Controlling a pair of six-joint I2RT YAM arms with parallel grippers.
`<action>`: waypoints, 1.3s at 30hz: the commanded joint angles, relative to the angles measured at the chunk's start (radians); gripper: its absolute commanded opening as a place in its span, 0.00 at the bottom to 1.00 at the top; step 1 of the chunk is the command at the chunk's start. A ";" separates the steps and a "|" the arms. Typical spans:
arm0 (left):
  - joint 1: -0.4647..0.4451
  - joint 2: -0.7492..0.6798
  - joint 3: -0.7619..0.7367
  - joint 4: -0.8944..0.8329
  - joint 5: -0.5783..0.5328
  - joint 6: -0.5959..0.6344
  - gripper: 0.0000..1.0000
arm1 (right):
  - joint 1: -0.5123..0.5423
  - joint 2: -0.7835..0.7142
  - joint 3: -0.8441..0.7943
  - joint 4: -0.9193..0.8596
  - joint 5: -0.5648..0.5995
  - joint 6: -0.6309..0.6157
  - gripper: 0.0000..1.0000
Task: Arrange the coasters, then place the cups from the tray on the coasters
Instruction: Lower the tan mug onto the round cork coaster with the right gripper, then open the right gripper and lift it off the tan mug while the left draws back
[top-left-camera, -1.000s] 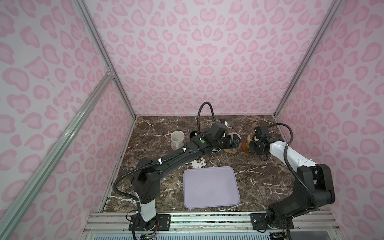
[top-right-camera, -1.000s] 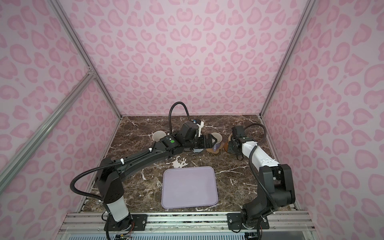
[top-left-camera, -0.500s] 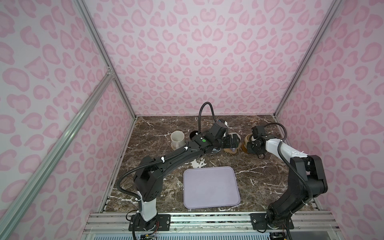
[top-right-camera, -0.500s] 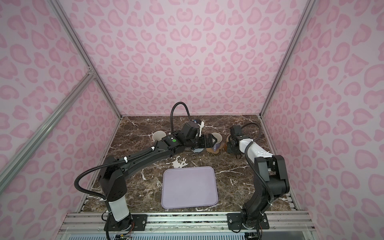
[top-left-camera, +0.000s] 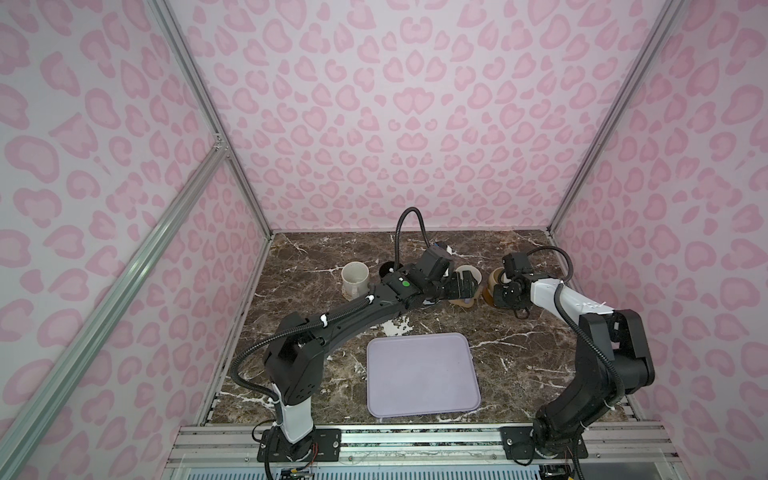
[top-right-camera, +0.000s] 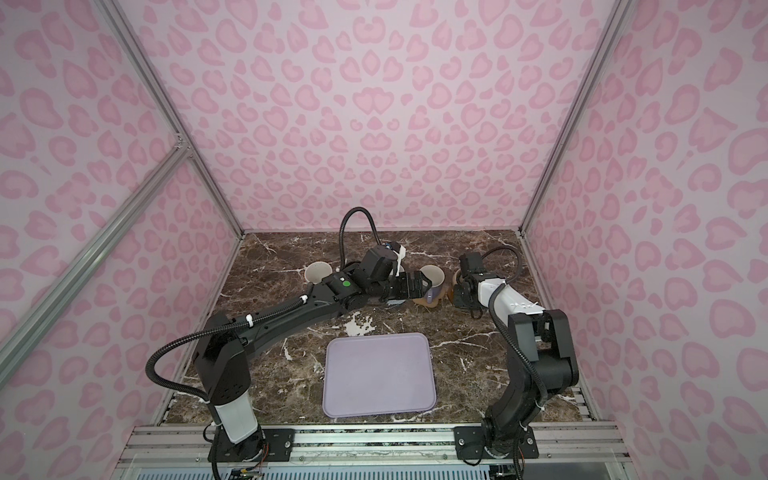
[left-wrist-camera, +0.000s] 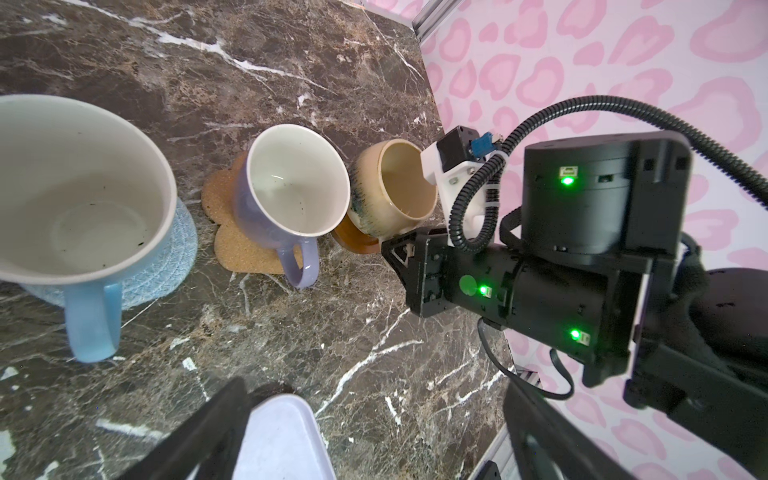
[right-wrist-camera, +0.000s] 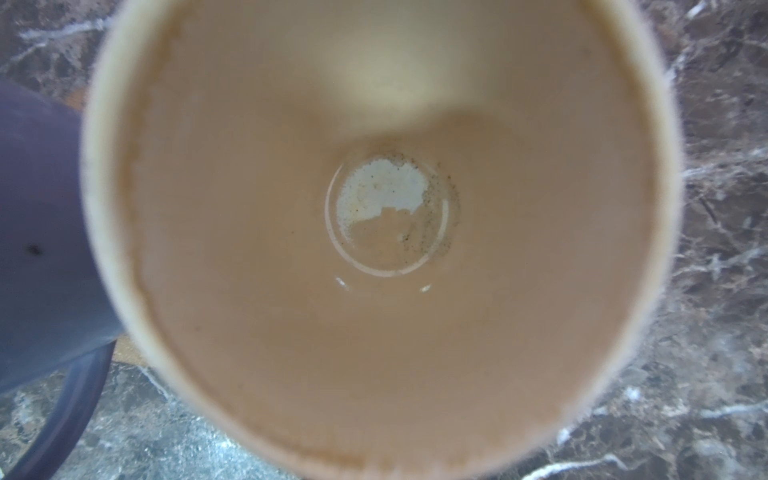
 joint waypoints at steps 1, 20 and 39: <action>0.000 -0.020 -0.005 0.037 -0.005 0.001 0.97 | 0.001 -0.008 -0.005 -0.018 0.021 0.013 0.13; 0.001 -0.077 -0.068 0.048 -0.030 -0.004 0.97 | 0.000 -0.044 -0.023 -0.050 0.116 0.036 0.34; 0.163 -0.599 -0.489 -0.007 -0.492 0.156 0.97 | 0.038 -0.500 -0.212 0.163 0.156 0.065 0.88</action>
